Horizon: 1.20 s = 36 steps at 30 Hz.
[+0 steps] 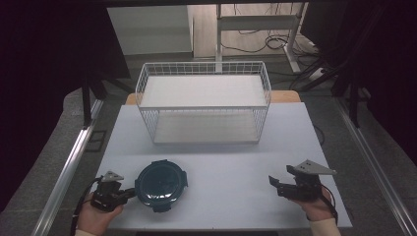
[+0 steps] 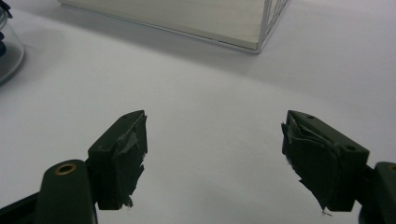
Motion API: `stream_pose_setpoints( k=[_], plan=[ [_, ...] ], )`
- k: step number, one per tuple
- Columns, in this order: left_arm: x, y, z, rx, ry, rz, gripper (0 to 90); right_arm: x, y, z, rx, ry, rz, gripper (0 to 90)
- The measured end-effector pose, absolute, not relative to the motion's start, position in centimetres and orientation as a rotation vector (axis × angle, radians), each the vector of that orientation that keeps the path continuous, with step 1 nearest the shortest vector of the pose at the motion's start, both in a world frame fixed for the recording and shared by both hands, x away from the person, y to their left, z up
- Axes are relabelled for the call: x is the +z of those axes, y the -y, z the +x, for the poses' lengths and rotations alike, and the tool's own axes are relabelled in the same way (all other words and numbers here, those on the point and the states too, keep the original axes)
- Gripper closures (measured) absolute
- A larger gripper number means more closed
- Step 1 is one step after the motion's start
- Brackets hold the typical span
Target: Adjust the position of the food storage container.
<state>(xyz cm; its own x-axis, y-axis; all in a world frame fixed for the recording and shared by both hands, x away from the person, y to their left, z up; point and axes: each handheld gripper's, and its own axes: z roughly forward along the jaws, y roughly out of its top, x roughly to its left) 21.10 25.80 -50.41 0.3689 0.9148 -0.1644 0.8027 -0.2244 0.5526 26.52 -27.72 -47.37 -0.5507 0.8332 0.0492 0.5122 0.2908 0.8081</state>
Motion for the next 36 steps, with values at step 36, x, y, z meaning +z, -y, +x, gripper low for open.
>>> stream_pose_setpoints(
  k=[36],
  plan=[
    [-50.0, -18.5, 24.0, 0.184, -1.342, 2.152, 90.0, -47.3, 27.7, 26.5, 1.181, -2.173, 1.202, 21.0]
  ],
)
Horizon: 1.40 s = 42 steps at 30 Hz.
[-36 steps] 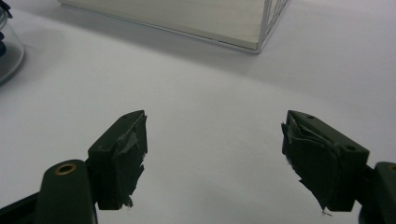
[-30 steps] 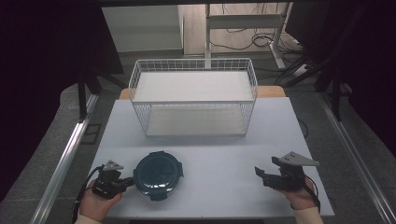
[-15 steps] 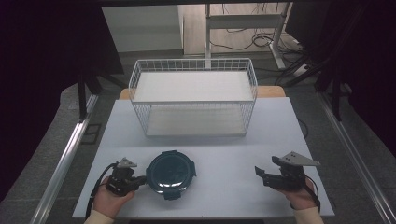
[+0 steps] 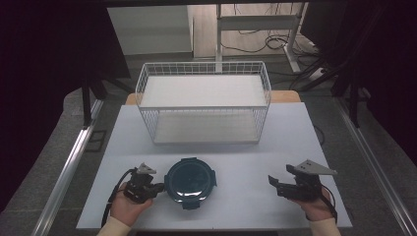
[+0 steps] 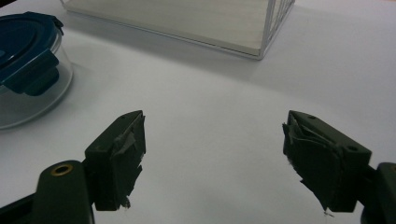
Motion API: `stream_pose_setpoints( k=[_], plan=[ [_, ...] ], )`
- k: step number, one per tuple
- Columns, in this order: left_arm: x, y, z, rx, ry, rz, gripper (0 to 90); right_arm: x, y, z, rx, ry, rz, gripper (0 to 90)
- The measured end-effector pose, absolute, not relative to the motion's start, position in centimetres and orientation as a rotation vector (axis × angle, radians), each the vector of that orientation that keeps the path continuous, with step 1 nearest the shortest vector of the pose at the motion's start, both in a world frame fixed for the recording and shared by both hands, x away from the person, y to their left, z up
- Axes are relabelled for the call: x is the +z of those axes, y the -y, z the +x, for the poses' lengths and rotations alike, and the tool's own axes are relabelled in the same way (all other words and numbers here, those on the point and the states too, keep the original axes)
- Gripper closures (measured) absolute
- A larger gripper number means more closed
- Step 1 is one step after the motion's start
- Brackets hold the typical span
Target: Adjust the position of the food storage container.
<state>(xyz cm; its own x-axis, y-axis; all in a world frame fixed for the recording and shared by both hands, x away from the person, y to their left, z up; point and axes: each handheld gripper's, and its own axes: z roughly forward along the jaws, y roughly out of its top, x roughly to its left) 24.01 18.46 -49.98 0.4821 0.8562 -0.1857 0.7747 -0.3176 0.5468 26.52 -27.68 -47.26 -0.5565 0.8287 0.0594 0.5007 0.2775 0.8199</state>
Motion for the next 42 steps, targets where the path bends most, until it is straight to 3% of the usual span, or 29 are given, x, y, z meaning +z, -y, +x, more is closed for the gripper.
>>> stream_pose_setpoints(
  k=[16, 42],
  plan=[
    [-50.0, -15.7, 24.9, 0.146, -1.307, 2.146, 90.0, -47.7, 27.1, 27.9, 1.19, -2.204, 1.199, 21.0],
    [-50.1, -15.3, 24.9, 0.137, -1.265, 2.148, 90.0, -47.5, 26.9, 27.5, 1.176, -2.183, 1.184, 21.0]
  ],
)
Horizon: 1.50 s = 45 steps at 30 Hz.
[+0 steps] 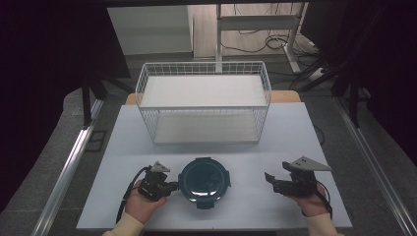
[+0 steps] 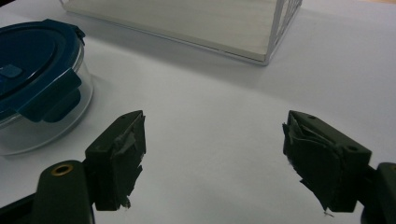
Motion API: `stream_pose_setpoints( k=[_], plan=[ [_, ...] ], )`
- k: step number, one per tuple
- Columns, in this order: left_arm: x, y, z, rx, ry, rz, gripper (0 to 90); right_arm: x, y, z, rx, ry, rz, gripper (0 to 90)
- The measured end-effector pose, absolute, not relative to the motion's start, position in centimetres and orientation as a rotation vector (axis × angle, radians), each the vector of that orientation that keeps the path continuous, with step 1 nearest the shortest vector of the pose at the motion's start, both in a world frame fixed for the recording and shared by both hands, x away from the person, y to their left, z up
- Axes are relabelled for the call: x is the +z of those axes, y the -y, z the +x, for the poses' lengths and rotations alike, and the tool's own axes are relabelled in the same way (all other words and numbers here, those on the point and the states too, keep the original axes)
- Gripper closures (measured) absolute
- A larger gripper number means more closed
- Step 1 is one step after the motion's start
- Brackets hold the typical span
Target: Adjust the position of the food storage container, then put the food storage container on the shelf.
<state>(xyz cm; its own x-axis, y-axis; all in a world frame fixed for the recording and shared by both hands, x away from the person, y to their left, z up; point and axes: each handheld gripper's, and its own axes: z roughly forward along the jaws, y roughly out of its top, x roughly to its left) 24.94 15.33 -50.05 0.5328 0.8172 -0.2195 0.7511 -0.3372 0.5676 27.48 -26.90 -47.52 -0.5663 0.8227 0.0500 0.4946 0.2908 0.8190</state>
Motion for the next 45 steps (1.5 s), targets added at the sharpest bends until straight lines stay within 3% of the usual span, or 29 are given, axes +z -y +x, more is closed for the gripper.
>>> stream_pose_setpoints(
  k=[5, 9, 11, 15, 18, 21, 36, 45],
  plan=[
    [-50.0, -15.1, 25.1, 0.14, -1.244, 2.166, 90.0, -47.4, 27.3, 27.0, 1.169, -2.171, 1.187, 21.1],
    [-49.5, -15.8, 24.9, 0.213, -1.239, 2.131, 87.1, -47.2, 27.4, 26.8, 1.173, -2.156, 1.183, 21.1],
    [-48.5, -16.9, 24.5, 0.287, -1.252, 2.064, 79.4, -46.8, 27.3, 26.5, 1.192, -2.139, 1.179, 21.0],
    [-47.4, -18.1, 24.0, 0.332, -1.281, 1.982, 54.7, -46.8, 27.3, 26.4, 1.191, -2.137, 1.178, 21.0],
    [-46.8, -18.9, 23.8, 0.325, -1.287, 1.934, 38.0, -46.8, 27.3, 26.3, 1.189, -2.139, 1.174, 21.0],
    [-46.5, -19.6, 23.7, 0.293, -1.27, 1.893, 28.5, -46.8, 27.4, 26.3, 1.188, -2.134, 1.179, 20.7],
    [-46.1, -20.7, 23.3, 0.243, -1.241, 1.834, 17.1, -46.7, 26.8, 26.0, 1.223, -2.153, 1.218, 18.3],
    [-46.2, -20.0, 23.3, 0.161, -1.2, 1.837, 15.9, -46.6, 25.2, 25.5, 1.28, -2.192, 1.233, 16.7]
  ],
)
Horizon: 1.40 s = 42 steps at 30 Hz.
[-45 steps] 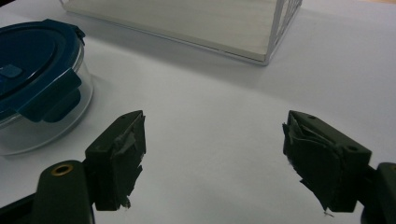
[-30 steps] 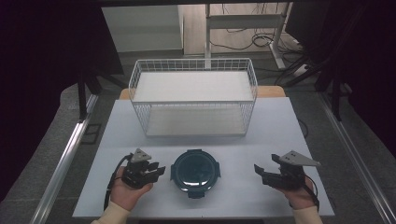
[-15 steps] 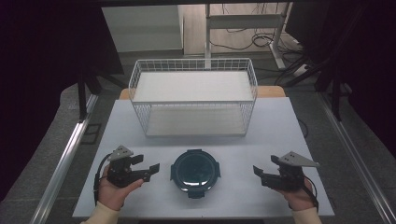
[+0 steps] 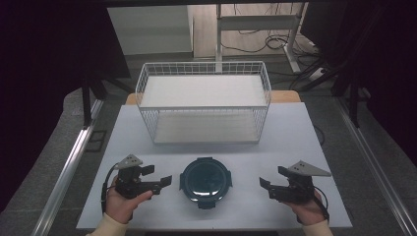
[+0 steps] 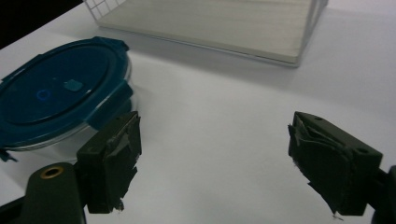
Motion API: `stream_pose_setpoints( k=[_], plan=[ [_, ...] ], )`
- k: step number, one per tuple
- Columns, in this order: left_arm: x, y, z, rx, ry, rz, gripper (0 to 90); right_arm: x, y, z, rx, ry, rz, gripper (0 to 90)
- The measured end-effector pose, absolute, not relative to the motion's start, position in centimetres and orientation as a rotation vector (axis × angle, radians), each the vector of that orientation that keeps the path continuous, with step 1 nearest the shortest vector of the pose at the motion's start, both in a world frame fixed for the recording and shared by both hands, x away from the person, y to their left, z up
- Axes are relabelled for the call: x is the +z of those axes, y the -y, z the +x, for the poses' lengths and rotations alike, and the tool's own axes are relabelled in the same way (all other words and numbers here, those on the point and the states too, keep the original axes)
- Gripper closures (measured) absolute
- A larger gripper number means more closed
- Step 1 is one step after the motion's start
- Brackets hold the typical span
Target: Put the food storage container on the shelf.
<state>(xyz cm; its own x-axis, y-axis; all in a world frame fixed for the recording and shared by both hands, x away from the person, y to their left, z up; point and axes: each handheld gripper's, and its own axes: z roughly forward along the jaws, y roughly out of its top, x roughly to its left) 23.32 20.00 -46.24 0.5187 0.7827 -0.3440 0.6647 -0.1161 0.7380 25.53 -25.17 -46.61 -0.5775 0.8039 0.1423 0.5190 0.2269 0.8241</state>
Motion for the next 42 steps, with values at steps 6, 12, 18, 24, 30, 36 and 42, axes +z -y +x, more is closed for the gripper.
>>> stream_pose_setpoints(
  k=[6, 12, 18, 24, 30, 36, 42],
  plan=[
    [-46.6, -19.5, 23.5, 0.112, -1.189, 1.833, 15.8, -46.6, 24.2, 25.3, 1.312, -2.215, 1.276, 16.0],
    [-46.5, -19.3, 24.1, 0.07, -1.172, 1.831, 16.1, -46.5, 23.0, 25.5, 1.333, -2.227, 1.341, 15.5],
    [-46.7, -18.5, 25.7, -0.049, -1.172, 1.803, 16.3, -46.8, 20.7, 26.4, 1.397, -2.286, 1.417, 14.7],
    [-47.4, -17.8, 26.8, -0.118, -1.188, 1.783, 16.4, -47.6, 17.8, 27.8, 1.402, -2.368, 1.457, 12.6],
    [-48.8, -18.2, 26.7, -0.181, -1.244, 1.758, 16.5, -48.7, 16.4, 29.1, 1.442, -2.428, 1.511, 12.1],
    [-49.6, -17.7, 27.0, -0.224, -1.26, 1.753, 16.5, -49.7, 15.9, 29.6, 1.462, -2.482, 1.569, 11.2],
    [-50.8, -17.2, 26.9, -0.297, -1.282, 1.725, 16.0, -50.4, 15.4, 29.7, 1.473, -2.512, 1.617, 10.8]
  ],
)
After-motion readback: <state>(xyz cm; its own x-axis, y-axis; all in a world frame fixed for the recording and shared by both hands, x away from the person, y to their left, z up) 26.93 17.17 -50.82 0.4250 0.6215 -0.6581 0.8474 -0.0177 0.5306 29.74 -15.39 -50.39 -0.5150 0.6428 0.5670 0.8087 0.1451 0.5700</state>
